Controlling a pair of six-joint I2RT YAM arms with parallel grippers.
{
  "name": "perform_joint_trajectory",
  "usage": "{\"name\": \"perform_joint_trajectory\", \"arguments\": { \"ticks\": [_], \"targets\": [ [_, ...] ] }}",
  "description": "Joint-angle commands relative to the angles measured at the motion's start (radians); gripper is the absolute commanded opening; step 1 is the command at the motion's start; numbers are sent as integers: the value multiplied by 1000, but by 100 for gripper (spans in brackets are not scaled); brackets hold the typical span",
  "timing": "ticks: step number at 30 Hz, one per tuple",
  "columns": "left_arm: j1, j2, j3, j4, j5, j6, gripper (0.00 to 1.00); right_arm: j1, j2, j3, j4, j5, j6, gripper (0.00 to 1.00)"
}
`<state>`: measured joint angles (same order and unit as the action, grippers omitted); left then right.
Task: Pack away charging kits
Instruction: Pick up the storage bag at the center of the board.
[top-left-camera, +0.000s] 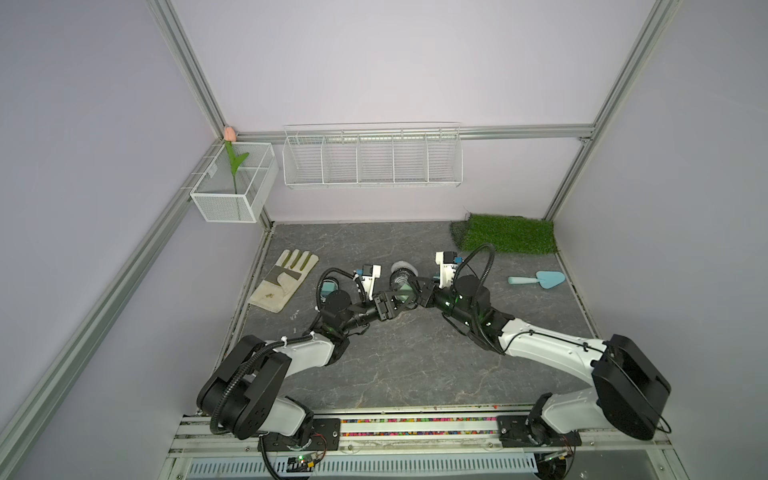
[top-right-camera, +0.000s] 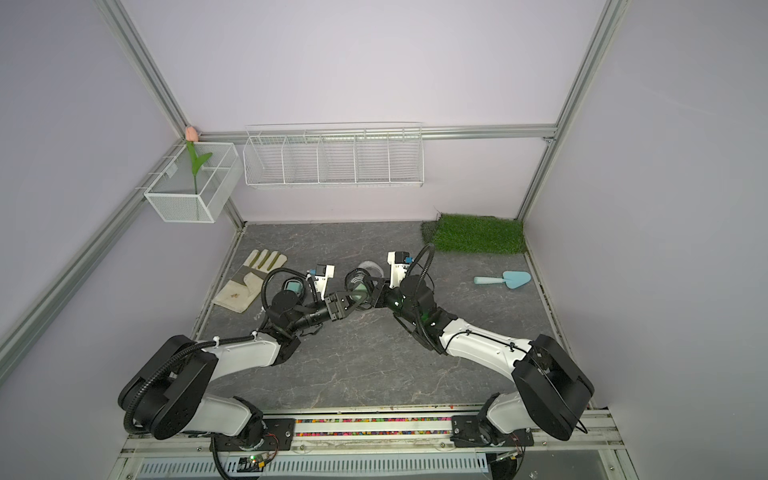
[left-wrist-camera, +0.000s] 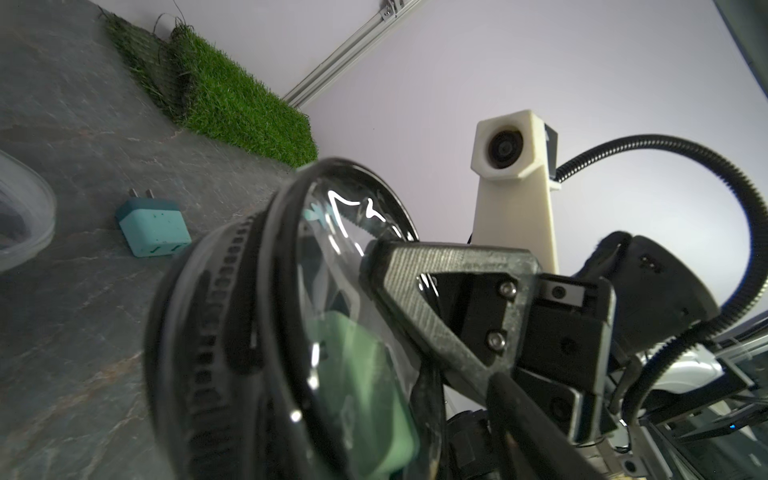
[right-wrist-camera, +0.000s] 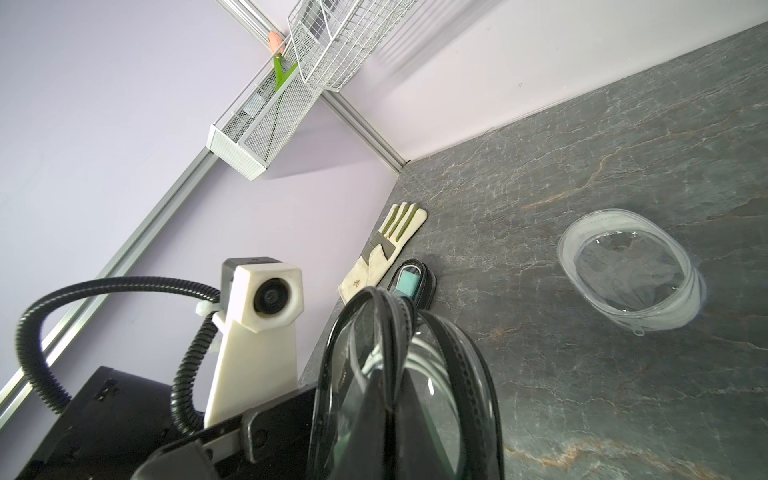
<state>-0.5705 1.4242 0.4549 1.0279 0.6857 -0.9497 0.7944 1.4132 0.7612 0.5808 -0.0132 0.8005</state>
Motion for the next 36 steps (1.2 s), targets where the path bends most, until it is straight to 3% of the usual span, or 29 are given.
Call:
{"name": "perform_joint_trajectory", "arguments": {
  "ticks": [1, 9, 15, 22, 29, 36],
  "targets": [
    [3, -67, -17, -23, -32, 35, 79, -1, -22, -14, -6, -18, 9, 7],
    [11, -156, 3, -133, -49, 68, 62, 3, -17, -19, -15, -44, 13, 7],
    [11, -143, 3, -118, -46, 62, 43, 8, -32, -18, -26, -60, -3, 8],
    [11, -118, 9, -92, -40, 57, 28, 8, -61, -12, -71, -49, -23, 28],
    [11, -110, 7, -57, -27, 54, 28, 4, -103, -35, -96, -31, -16, 59],
    [11, -83, 12, 32, -4, 17, 28, -3, -124, -69, -82, -38, 17, 78]
  ]
}}
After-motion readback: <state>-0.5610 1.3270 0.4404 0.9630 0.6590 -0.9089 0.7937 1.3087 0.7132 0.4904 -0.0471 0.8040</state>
